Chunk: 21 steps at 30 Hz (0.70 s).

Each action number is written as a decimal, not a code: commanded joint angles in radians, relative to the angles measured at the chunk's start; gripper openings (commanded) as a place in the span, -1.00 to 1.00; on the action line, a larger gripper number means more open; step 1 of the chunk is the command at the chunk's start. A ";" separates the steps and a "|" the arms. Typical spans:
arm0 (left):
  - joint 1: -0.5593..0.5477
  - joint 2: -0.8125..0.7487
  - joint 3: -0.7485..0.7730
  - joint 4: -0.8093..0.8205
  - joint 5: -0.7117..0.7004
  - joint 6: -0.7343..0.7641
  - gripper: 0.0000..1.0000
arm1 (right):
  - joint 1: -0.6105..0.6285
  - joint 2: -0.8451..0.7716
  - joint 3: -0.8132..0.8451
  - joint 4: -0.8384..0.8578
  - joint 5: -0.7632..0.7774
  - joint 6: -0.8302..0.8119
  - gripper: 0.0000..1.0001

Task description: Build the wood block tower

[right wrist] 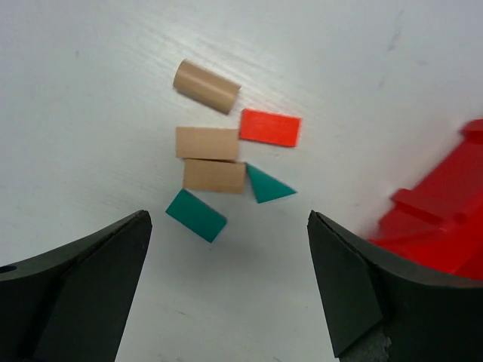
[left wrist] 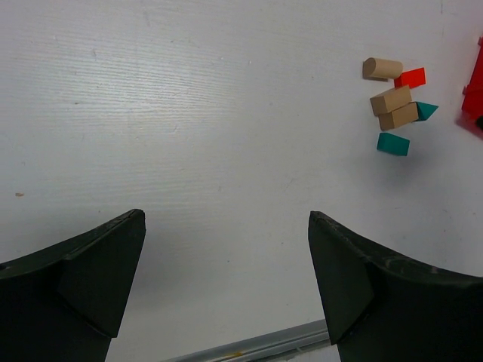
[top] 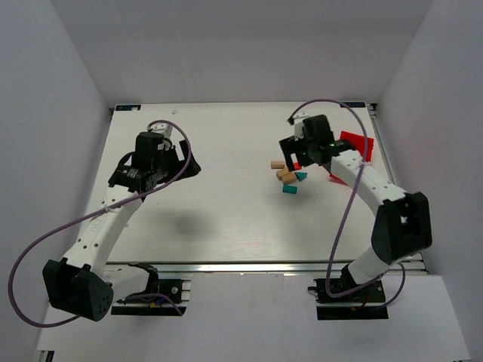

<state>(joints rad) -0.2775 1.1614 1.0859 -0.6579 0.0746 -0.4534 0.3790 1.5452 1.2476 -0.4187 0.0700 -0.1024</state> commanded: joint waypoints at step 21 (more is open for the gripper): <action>0.003 -0.032 -0.041 -0.019 -0.039 0.021 0.96 | 0.129 0.461 0.246 -0.045 0.134 -0.057 0.79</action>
<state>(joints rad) -0.2775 1.1316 1.0420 -0.6804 0.0551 -0.4442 0.5053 1.9900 1.4490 -0.4702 0.1757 -0.1600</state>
